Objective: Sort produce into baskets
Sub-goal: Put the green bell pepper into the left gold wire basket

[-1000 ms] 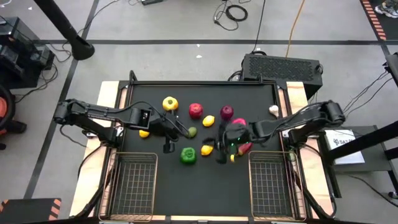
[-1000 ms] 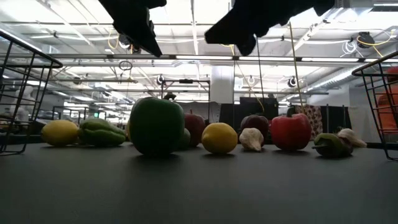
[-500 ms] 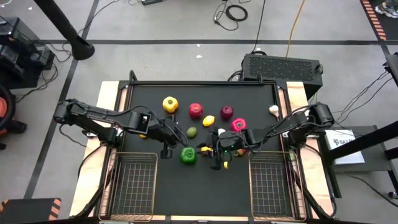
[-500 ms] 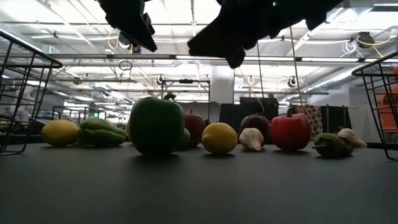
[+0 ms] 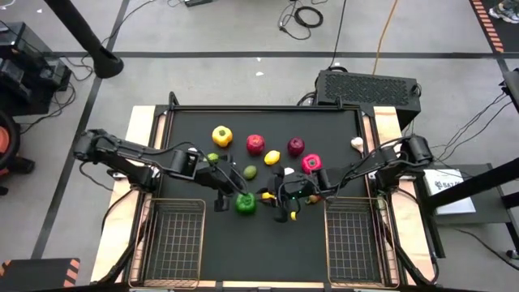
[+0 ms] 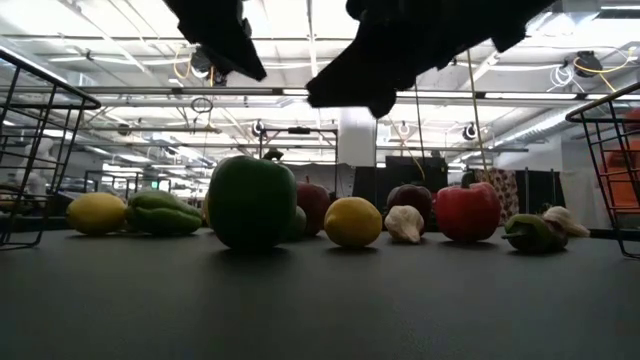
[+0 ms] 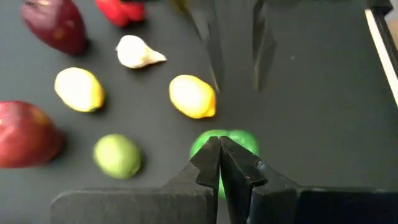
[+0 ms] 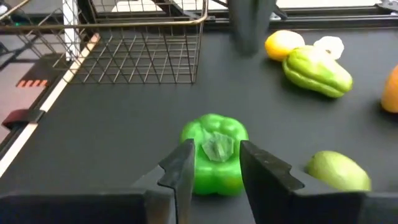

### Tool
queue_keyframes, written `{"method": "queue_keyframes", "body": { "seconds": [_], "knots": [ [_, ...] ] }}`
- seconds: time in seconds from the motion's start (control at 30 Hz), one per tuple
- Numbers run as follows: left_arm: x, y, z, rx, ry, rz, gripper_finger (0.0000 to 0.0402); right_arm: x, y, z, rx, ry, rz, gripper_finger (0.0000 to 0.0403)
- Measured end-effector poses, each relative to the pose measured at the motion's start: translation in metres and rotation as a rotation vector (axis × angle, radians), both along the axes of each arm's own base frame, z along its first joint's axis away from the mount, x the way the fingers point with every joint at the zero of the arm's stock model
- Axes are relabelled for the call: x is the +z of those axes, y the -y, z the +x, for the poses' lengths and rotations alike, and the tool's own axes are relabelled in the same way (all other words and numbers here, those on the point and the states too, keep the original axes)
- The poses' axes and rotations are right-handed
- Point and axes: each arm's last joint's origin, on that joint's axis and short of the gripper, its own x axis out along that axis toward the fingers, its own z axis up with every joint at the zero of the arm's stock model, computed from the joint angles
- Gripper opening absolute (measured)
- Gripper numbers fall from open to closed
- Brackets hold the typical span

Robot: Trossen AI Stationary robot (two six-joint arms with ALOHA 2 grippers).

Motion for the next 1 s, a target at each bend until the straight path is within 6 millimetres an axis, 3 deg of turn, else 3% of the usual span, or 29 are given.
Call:
{"method": "queue_keyframes", "body": {
  "seconds": [0.23,0.43,0.73,1.0],
  "knots": [
    [-0.031,0.009,0.017,-0.058,-0.091,0.044,0.0018,0.03,0.006,-0.029,0.016,-0.068,-0.044,0.0123],
    [-0.037,0.011,0.023,-0.019,-0.084,0.063,0.0042,0.052,0.01,-0.044,0.025,-0.026,-0.064,0.0121],
    [-0.039,0.024,0.024,-0.044,-0.063,0.074,0.0152,0.056,0.01,-0.044,0.051,0.004,-0.115,0.0121],
    [-0.056,0.034,0.035,-0.063,-0.061,0.079,0.0166,0.055,0.01,-0.045,0.047,-0.003,-0.107,0.0121]
  ]
}}
